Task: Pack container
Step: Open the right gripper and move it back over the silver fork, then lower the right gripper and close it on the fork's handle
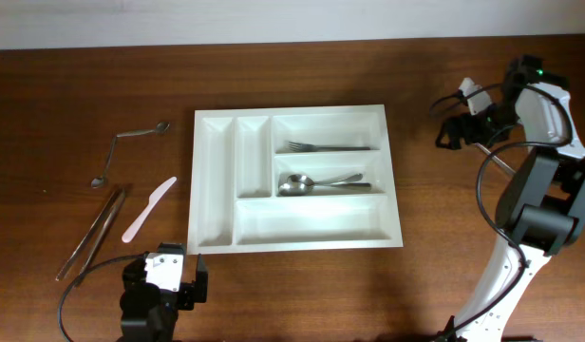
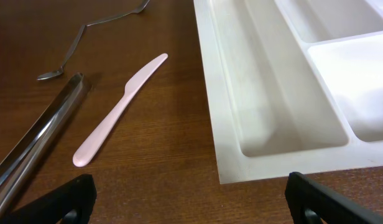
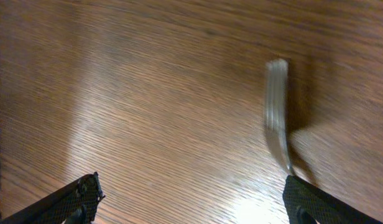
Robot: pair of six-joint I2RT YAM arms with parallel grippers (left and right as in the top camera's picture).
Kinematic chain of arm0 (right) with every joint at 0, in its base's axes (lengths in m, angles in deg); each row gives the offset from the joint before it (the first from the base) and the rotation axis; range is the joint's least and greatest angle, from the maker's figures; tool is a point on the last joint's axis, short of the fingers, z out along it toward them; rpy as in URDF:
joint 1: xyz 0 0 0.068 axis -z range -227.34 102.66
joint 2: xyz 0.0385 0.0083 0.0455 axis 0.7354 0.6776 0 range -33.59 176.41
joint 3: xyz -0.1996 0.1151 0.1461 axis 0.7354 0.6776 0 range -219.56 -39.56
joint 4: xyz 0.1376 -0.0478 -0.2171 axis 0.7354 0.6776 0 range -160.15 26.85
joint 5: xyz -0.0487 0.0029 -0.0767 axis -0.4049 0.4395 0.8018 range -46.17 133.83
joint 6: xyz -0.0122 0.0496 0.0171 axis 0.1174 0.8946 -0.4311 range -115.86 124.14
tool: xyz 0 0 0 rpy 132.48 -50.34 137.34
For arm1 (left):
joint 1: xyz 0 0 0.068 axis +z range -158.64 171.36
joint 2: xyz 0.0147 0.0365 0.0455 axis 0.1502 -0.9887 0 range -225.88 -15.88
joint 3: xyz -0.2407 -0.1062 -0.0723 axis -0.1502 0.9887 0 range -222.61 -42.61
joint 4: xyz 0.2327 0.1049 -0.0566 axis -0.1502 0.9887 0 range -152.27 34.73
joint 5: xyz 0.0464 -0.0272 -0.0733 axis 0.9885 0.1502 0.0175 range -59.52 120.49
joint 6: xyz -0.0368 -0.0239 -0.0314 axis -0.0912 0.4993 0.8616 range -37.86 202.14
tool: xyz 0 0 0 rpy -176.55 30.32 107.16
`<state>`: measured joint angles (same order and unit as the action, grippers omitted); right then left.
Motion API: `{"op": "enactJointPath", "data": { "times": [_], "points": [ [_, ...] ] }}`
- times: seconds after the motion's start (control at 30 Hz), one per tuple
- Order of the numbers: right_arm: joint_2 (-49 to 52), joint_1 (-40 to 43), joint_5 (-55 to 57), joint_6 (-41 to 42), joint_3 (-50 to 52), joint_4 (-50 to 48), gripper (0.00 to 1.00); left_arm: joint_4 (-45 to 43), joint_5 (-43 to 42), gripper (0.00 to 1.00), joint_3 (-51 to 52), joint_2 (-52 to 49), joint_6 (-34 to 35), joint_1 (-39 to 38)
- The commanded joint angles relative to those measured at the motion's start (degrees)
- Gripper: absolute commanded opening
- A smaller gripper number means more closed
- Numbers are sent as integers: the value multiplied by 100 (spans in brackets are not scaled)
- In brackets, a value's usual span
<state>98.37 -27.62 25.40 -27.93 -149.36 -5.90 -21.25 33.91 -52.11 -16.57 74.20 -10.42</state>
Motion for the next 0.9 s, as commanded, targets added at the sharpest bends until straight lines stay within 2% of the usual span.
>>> {"op": "enactJointPath", "data": {
  "times": [0.0,0.33,0.53,0.87],
  "points": [
    [-37,221,39,109,20,4,95,22,46,99,17,39,-74,-20],
    [-42,275,-208,103,17,37,95,22,46,99,17,39,-74,-20],
    [-39,291,-24,103,20,20,77,22,46,99,17,39,-74,-20],
    [-33,291,114,105,26,-85,76,22,46,99,17,39,-74,-20]
  ]
}}
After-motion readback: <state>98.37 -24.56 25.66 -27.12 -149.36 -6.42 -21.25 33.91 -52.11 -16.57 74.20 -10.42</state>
